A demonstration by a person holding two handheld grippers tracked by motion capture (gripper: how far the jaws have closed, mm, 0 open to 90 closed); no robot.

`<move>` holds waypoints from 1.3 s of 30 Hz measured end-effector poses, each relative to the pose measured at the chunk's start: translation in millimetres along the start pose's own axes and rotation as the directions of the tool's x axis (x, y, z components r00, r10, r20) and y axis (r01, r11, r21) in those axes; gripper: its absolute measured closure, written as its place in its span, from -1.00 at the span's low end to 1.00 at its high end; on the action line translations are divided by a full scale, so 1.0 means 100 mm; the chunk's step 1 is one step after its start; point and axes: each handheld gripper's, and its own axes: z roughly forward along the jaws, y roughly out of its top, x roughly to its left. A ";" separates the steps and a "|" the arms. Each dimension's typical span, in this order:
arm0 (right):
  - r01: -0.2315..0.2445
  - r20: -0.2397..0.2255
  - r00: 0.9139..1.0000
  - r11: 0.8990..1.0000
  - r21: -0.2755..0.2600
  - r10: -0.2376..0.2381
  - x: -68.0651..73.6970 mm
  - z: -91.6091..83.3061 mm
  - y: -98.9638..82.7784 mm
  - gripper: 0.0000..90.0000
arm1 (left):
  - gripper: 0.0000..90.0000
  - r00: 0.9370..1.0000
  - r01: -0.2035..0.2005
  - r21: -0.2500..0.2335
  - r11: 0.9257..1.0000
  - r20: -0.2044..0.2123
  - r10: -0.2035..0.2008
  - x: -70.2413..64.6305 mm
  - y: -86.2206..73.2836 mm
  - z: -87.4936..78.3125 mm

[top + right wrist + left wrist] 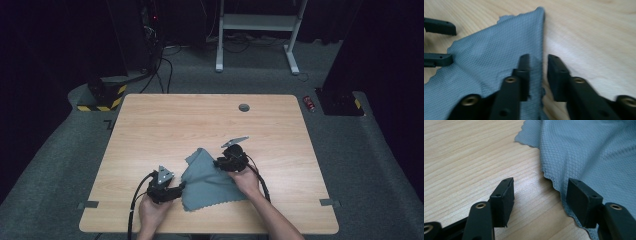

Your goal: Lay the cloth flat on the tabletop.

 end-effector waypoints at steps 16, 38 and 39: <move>0.388 -0.080 0.919 0.921 0.017 -0.386 0.91 0.16 0.02 0.87 | -0.12 1.000 0.000 0.001 1.000 0.000 0.000 0.00 0.00 0.00; 0.144 0.110 0.982 0.987 0.070 -0.151 0.35 0.18 0.03 0.61 | -0.12 1.000 0.003 0.001 1.000 -0.002 -0.003 0.00 0.00 0.00; 0.161 0.117 0.978 0.983 0.083 -0.170 0.36 0.20 0.03 0.70 | -0.12 1.000 0.002 0.001 1.000 -0.002 -0.002 0.00 0.00 0.00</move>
